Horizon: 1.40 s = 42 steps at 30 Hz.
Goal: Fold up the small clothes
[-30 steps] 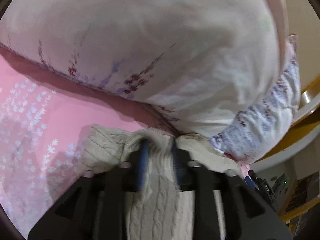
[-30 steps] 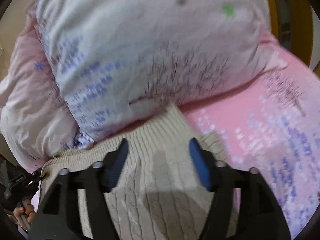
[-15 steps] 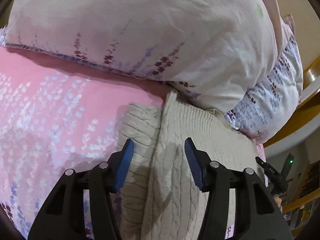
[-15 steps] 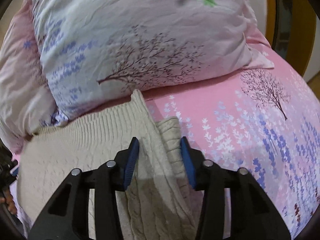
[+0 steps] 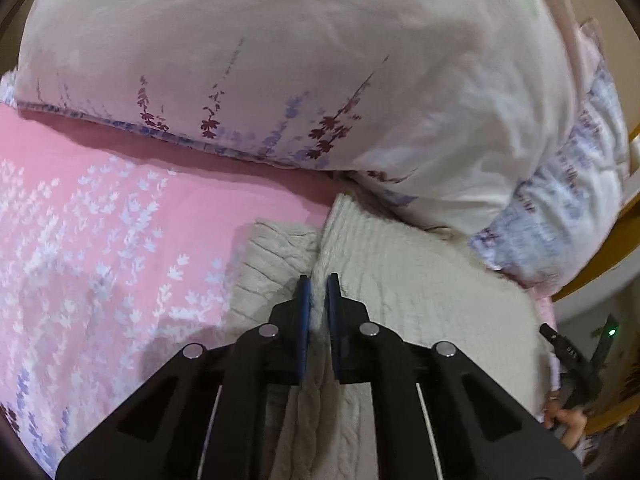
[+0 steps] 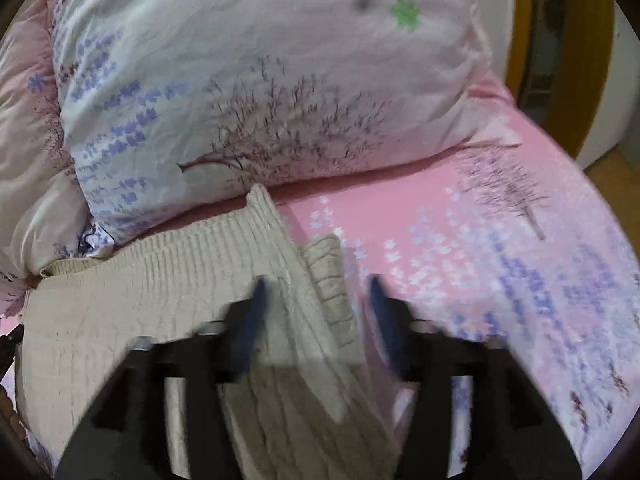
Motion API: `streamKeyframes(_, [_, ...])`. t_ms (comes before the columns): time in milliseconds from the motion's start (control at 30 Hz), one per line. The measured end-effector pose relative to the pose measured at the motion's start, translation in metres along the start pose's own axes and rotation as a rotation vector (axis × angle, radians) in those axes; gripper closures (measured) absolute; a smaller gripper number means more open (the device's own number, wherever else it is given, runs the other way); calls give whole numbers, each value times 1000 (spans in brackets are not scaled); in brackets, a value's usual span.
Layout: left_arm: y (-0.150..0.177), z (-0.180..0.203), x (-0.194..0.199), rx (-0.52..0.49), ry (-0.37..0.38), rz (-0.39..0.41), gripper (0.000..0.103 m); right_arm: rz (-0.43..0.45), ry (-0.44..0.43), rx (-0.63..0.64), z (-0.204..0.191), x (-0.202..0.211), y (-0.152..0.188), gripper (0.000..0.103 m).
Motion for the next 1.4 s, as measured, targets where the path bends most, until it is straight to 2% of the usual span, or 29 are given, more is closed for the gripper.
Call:
streamKeyframes(33, [0,-3,9,14,39,-4,91,39,-34,26,-12,12,-1,26])
streamKeyframes(100, [-1,-12,28,62,92,9,70,70,-106,109,-43,29,0,22])
streamKeyframes(133, [-2,-19,38,96,106,16,44,67,-133,147,-56,33,2,19])
streamKeyframes(167, [0,-24,43,115,114,18,36,55,-156,194,-72,35,5,18])
streamKeyframes(267, [6,-41,55,134,110,-23,36,43,-162,331,-119,40,18,18])
streamKeyframes(333, [11,-48,55,130,111,-58,36,40,-153,380,-137,38,24,18])
streamKeyframes(533, [31,-46,43,111,125,-147,36,39,-181,450,-169,38,34,18])
streamKeyframes(600, [33,-43,42,102,130,-136,35,56,-180,471,-181,46,38,18])
streamKeyframes(700, [34,-40,39,107,150,-138,35,60,-173,506,-185,42,39,18])
streamKeyframes(833, [40,-36,36,134,209,-170,35,-11,-164,539,-182,16,47,15])
streamKeyframes(933, [40,-33,33,158,228,-166,35,-27,-172,497,-178,11,49,9])
streamKeyframes(1033, [42,-31,28,203,268,-184,38,-46,-198,470,-173,8,48,7])
streamKeyframes(1200, [43,-24,22,202,227,-151,40,-42,-193,476,-172,11,50,7])
streamKeyframes(1233, [44,-23,21,206,221,-149,43,-42,-192,477,-173,10,49,7])
streamKeyframes(1267, [45,-22,18,219,209,-158,57,-41,-191,480,-174,10,49,7])
streamKeyframes(1333, [49,-24,11,274,225,-182,71,-41,-189,487,-175,7,49,7])
streamKeyframes(1400, [49,-25,11,305,247,-176,75,-40,-189,494,-175,5,48,6])
Point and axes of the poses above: each gripper's, at about its wrist camera, not at the fingertips, and x roughly against the way its jaws point, z to its right, y to its underside, the point moved 7 cm from there along -x, roughly the way its jaws point, and after that the axes turned 10 degrees about x, right-handed, at the moved point
